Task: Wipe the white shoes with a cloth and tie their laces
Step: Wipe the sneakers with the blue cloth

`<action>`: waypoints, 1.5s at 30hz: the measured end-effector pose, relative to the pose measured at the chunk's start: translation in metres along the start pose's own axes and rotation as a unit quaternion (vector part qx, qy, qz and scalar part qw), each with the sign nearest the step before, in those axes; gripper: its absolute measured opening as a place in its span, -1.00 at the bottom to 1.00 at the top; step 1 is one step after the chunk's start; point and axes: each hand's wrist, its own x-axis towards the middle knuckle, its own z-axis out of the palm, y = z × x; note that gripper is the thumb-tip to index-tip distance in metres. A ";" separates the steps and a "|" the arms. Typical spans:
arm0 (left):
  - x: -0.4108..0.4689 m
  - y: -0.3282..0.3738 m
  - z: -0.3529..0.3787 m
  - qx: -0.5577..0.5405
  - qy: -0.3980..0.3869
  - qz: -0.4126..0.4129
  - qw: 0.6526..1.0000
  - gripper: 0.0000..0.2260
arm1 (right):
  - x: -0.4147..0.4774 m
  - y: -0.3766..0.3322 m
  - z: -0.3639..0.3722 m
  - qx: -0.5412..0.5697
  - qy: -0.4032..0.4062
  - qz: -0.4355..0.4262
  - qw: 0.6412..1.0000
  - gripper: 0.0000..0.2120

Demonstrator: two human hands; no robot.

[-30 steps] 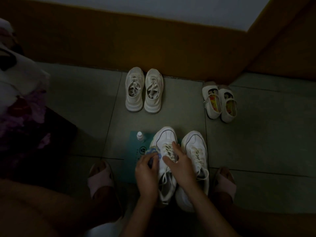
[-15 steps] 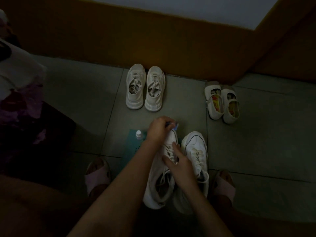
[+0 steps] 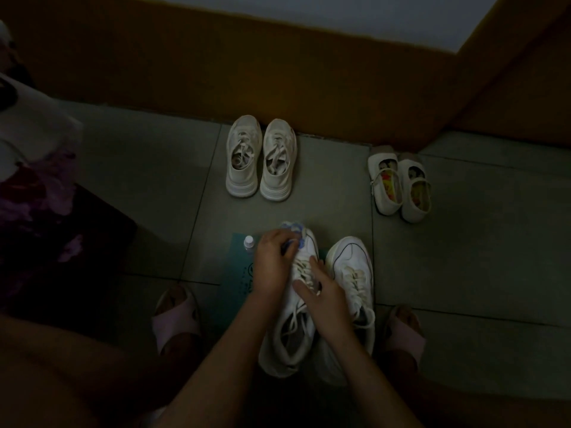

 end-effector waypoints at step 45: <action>-0.089 0.008 -0.016 -0.027 0.092 -0.155 0.983 -0.92 | 0.000 -0.001 0.003 -0.065 -0.003 -0.013 0.998 -0.46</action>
